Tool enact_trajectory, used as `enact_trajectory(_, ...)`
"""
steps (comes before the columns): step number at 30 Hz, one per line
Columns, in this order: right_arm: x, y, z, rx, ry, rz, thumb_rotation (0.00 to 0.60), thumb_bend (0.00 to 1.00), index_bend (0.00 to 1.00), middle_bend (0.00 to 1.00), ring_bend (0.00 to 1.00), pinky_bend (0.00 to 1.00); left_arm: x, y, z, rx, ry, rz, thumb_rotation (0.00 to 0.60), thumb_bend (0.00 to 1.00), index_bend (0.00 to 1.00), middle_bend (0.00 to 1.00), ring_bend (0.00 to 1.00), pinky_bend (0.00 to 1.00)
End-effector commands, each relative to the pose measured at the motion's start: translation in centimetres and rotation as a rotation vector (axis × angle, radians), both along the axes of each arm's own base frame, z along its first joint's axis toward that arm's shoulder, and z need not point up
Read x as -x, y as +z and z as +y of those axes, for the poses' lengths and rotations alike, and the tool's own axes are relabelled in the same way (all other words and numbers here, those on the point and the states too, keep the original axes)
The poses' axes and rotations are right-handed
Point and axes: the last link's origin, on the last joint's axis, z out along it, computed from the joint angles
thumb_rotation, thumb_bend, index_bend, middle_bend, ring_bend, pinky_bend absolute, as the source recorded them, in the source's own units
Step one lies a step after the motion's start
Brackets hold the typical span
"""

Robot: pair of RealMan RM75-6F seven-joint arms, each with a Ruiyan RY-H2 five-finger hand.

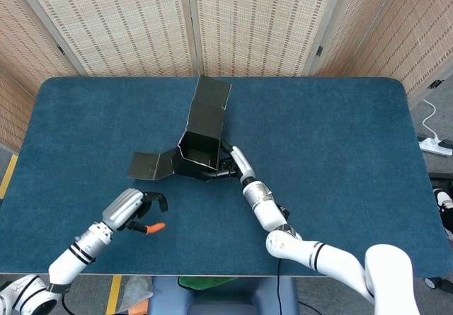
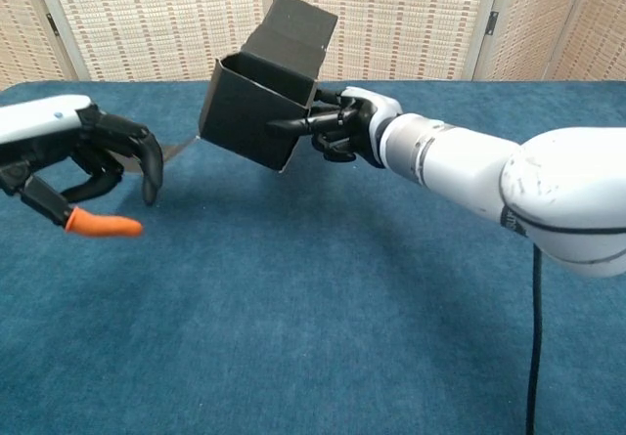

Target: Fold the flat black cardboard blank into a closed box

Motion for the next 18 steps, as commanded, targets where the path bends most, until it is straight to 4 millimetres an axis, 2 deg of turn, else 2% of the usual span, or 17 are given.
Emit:
enact_trajectory(1,0.2,2.3,0.4,-0.040,-0.017,-0.076,0.600,0.28,0.62,0.64,0.80,1.00,0.0,-1.7,0.4,0.054,-0.094,0.115,0.600,0.25,0.48,0.54,0.85,0.86)
enact_trajectory(5,0.7,3.9,1.5,-0.069,-0.015,-0.105,0.600,0.28,0.62,0.64,0.80,1.00,0.2,-3.4,1.7,0.015,-0.074,0.182,0.600,0.25,0.43,0.48,0.85,0.86)
enact_trajectory(9,1.4,5.1,2.6,-0.096,-0.014,-0.121,0.600,0.28,0.62,0.63,0.80,1.00,1.0,-3.8,3.1,-0.077,-0.019,0.210,0.600,0.27,0.39,0.44,0.85,0.86)
enact_trajectory(13,2.7,6.0,3.7,-0.109,-0.009,-0.106,0.600,0.28,0.62,0.63,0.80,1.00,2.1,-3.1,4.2,-0.235,0.056,0.184,0.600,0.32,0.36,0.41,0.85,0.86)
enact_trajectory(18,3.8,6.1,4.6,-0.120,0.003,-0.070,0.600,0.27,0.62,0.62,0.80,1.00,2.6,-1.4,4.2,-0.381,0.087,0.101,0.600,0.33,0.35,0.40,0.85,0.86)
